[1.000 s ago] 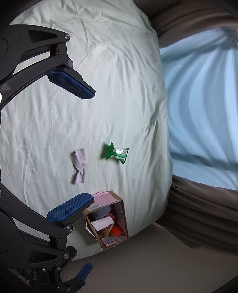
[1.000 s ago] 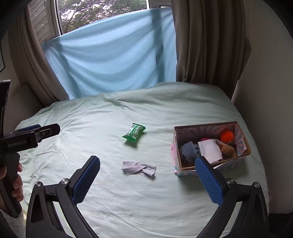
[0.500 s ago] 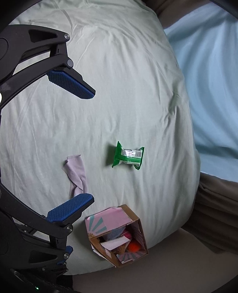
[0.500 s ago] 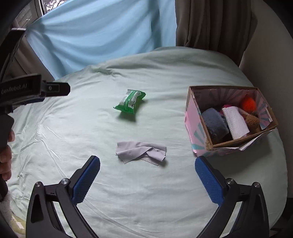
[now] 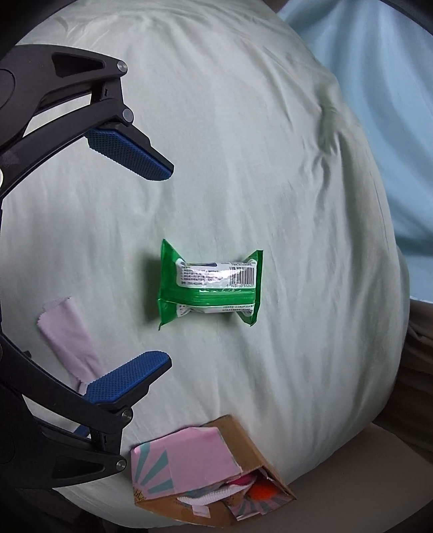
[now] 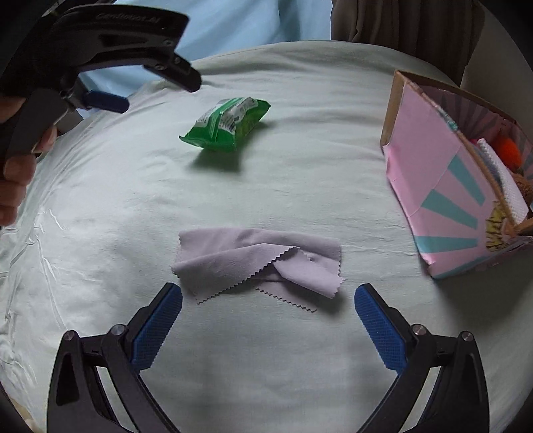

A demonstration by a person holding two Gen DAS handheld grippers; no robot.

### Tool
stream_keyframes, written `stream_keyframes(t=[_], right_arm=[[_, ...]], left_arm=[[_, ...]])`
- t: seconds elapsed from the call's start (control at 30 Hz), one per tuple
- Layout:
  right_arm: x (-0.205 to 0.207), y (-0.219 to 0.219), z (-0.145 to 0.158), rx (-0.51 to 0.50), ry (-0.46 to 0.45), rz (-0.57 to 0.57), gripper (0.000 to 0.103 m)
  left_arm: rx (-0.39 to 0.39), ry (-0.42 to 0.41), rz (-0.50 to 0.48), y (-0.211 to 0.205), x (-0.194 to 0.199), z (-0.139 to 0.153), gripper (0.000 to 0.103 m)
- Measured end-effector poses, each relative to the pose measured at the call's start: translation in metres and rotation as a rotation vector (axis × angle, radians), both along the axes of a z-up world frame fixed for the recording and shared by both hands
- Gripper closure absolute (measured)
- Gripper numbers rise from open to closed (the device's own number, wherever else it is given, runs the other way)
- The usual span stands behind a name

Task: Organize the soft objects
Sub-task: 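Grasp the green packet with the left tool while the right tool grasps the lilac cloth, then carry the green packet and lilac cloth into the box and open both tools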

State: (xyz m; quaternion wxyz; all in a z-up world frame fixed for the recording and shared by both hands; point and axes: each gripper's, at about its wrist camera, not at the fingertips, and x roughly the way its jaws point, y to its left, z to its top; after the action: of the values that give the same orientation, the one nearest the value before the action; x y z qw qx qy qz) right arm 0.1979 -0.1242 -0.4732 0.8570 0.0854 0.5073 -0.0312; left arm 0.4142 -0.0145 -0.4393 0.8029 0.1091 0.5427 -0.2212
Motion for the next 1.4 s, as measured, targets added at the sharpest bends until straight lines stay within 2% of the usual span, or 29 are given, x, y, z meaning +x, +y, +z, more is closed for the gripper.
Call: stream_keyframes(t=[0.2, 0.27, 0.37, 0.43, 0.47, 0.5, 0.53, 0.57, 0.63, 0.77, 0.87, 1.07, 1.27, 1.4], right_arm=[[0.020, 0.011, -0.028, -0.029, 0.011, 0.037, 0.000], [0.025, 0.010, -0.033, -0.046, 0.005, 0.032, 0.000], [0.031, 0.010, -0.032, -0.073, -0.011, 0.030, 0.005], [0.032, 0.009, -0.030, -0.083, -0.023, 0.030, 0.019], [0.033, 0.008, -0.029, -0.083, -0.023, 0.032, 0.022], [0.033, 0.006, -0.028, -0.078, -0.022, 0.035, 0.030], [0.033, 0.005, -0.026, -0.070, -0.025, 0.039, 0.040], [0.033, 0.003, -0.025, -0.067, -0.027, 0.040, 0.046], [0.034, -0.002, -0.022, -0.053, -0.024, 0.041, 0.070], [0.038, -0.012, -0.020, -0.021, -0.018, 0.036, 0.080], [0.037, -0.018, -0.019, -0.007, -0.017, 0.033, 0.085], [0.032, -0.027, 0.003, 0.014, -0.037, 0.019, 0.086], [0.013, -0.027, 0.046, 0.015, -0.093, 0.019, 0.086], [-0.002, -0.025, 0.089, 0.014, -0.135, 0.022, 0.086]], left_arm=[[0.013, 0.016, -0.031, -0.022, 0.022, -0.037, 0.004], [0.019, 0.026, -0.035, -0.027, 0.028, -0.047, 0.008], [0.034, 0.049, -0.036, -0.034, 0.035, -0.062, 0.022], [0.049, 0.066, -0.038, -0.036, 0.038, -0.070, 0.038], [0.059, 0.068, -0.040, -0.037, 0.038, -0.073, 0.040], [0.063, 0.059, -0.043, -0.038, 0.038, -0.074, 0.042], [0.065, 0.047, -0.050, -0.039, 0.038, -0.073, 0.049], [0.068, 0.037, -0.059, -0.039, 0.038, -0.072, 0.052], [0.066, 0.030, -0.071, -0.041, 0.037, -0.071, 0.062], [0.070, 0.026, -0.070, -0.041, 0.036, -0.068, 0.065], [0.064, 0.019, -0.061, -0.038, 0.033, -0.061, 0.066], [0.059, -0.010, -0.055, -0.028, 0.020, -0.028, 0.066], [0.040, -0.061, -0.034, -0.013, -0.004, 0.024, 0.066], [0.011, -0.094, -0.017, -0.004, -0.023, 0.067, 0.066]])
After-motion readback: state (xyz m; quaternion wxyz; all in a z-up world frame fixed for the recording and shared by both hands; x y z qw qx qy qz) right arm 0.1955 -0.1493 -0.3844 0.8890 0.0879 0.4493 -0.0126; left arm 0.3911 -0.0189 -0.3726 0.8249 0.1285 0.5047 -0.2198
